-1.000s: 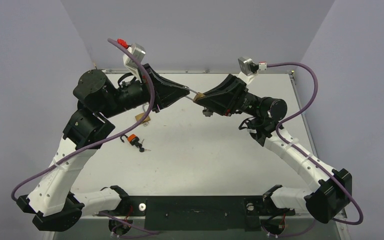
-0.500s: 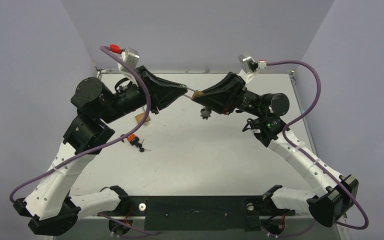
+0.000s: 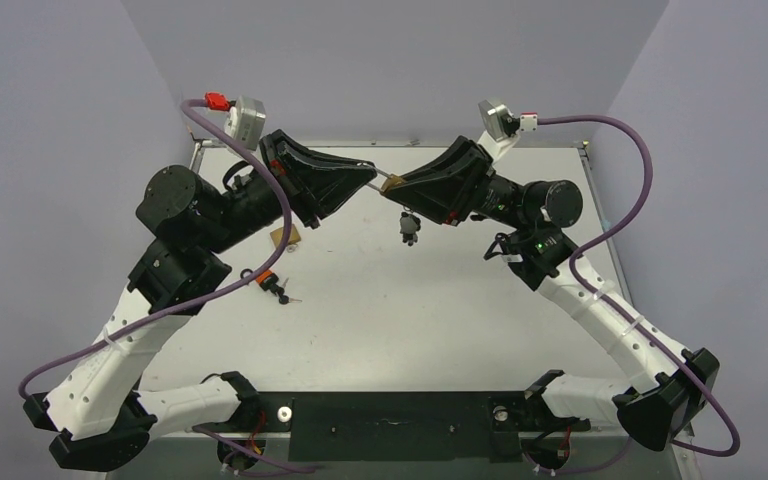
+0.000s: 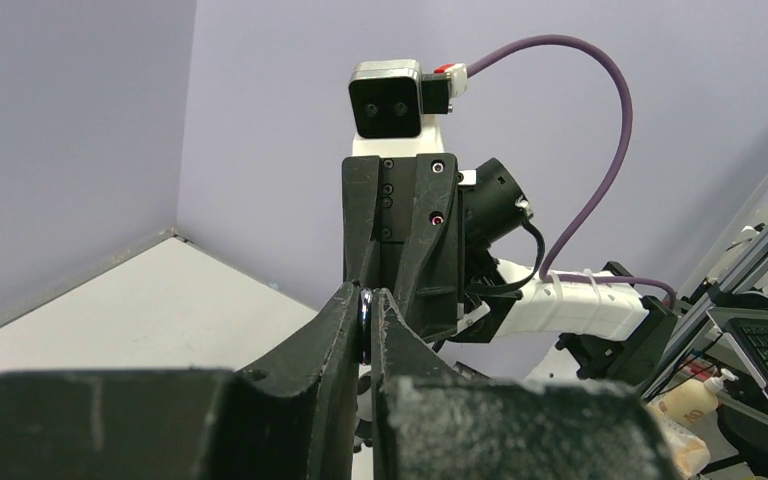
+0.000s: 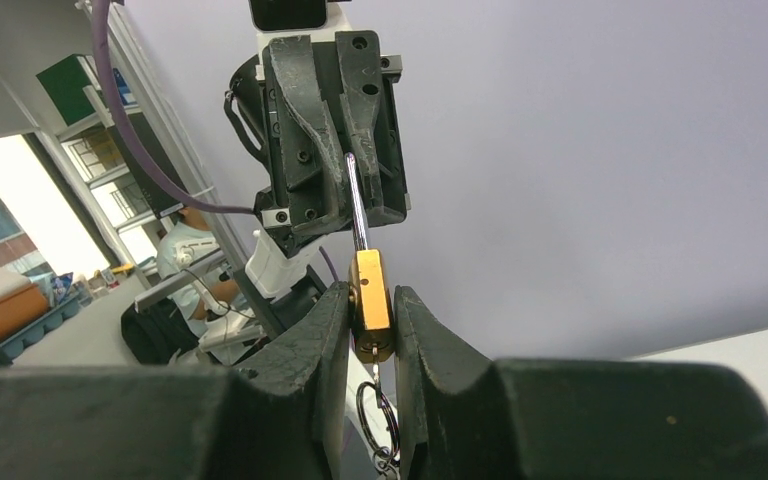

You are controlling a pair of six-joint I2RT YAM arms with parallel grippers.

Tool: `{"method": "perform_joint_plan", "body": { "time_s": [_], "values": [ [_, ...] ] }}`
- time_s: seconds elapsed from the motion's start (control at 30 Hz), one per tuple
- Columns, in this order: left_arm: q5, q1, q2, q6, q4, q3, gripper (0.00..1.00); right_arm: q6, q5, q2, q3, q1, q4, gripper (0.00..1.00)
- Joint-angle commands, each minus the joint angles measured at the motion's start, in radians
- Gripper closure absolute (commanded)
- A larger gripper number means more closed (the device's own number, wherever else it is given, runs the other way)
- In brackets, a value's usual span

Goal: Lock with the key
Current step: Lock the lock.

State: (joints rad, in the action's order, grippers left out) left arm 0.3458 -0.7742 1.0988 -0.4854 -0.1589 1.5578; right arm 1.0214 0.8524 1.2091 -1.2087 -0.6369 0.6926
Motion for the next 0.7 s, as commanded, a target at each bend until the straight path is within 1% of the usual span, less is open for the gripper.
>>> {"method": "perform_joint_plan", "body": {
  "time_s": [0.0,0.17,0.4,0.47,0.57,0.63,0.67],
  "values": [
    [0.112,-0.068,0.082,-0.023,-0.134,-0.107,1.00,-0.043,-0.122,0.022,-0.077,-0.034,0.009,1.00],
    [0.106,-0.081,0.065,-0.053,-0.079,-0.190,1.00,-0.037,-0.142,0.021,-0.100,-0.031,0.014,1.00],
    [0.082,-0.094,0.054,-0.061,-0.054,-0.236,1.00,-0.020,-0.145,0.048,-0.139,-0.031,0.024,1.00],
    [0.059,-0.095,0.041,-0.057,-0.052,-0.234,1.00,-0.033,-0.147,0.046,-0.134,-0.032,0.005,1.00],
    [-0.032,-0.086,0.016,-0.042,-0.056,-0.216,1.00,-0.069,-0.154,0.027,-0.101,-0.026,-0.022,1.00],
    [-0.074,-0.069,-0.002,-0.038,-0.049,-0.207,1.00,-0.080,-0.151,0.009,-0.071,-0.016,-0.029,0.92],
    [-0.085,-0.063,-0.013,-0.040,-0.040,-0.205,1.00,-0.087,-0.150,0.002,-0.060,-0.011,-0.031,0.83]
  ]
}}
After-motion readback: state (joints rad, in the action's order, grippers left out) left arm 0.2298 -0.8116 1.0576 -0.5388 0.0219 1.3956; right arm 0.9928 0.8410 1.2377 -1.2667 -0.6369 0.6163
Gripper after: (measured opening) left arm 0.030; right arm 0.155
